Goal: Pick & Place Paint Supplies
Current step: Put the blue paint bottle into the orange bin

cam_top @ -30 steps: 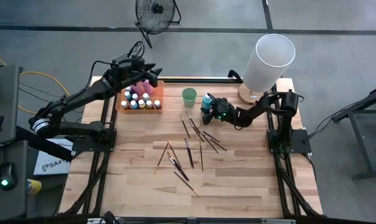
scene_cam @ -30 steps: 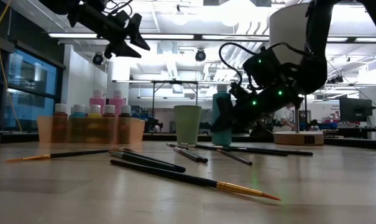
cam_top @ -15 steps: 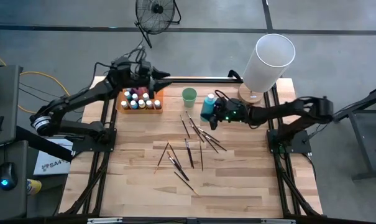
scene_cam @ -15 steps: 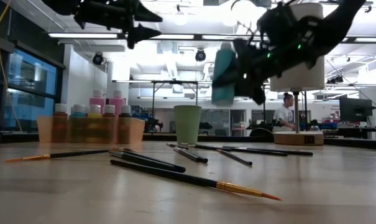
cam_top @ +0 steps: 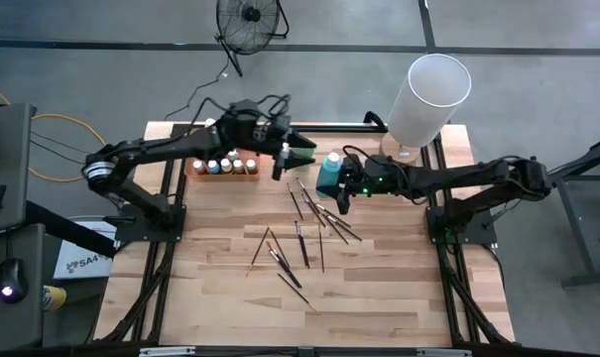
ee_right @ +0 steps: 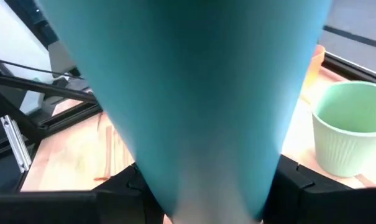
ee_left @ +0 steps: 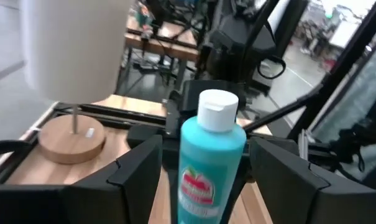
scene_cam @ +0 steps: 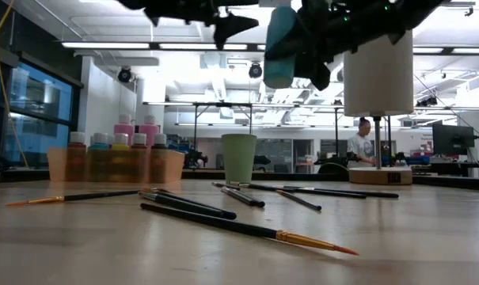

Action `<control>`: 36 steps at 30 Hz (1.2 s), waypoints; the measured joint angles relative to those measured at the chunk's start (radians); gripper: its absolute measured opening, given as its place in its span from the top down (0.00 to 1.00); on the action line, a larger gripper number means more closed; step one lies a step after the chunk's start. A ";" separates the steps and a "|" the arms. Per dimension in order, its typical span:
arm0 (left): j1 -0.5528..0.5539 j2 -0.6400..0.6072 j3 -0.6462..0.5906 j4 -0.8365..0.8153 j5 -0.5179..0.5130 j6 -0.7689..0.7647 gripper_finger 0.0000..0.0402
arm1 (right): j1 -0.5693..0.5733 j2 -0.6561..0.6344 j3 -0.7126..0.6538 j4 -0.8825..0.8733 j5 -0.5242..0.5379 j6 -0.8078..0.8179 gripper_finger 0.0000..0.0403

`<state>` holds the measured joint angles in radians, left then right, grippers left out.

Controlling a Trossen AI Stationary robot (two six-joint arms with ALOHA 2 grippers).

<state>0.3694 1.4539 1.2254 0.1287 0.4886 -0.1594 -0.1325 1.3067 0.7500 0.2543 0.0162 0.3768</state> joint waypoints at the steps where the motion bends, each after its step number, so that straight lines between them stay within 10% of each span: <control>1: -0.008 0.015 0.027 -0.026 0.002 0.008 0.42 | 0.003 0.000 0.005 -0.006 0.000 -0.005 0.55; 25: -0.129 0.140 0.128 0.011 -0.085 -0.003 0.43 | 0.048 0.001 0.008 0.001 -0.021 -0.008 0.55; 36: -0.130 0.140 0.128 0.013 -0.088 -0.020 0.72 | 0.048 0.001 0.008 -0.007 -0.030 -0.004 0.55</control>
<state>0.2398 1.5936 1.3533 0.1413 0.4009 -0.1797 -0.0845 1.3079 0.7582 0.2474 -0.0139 0.3733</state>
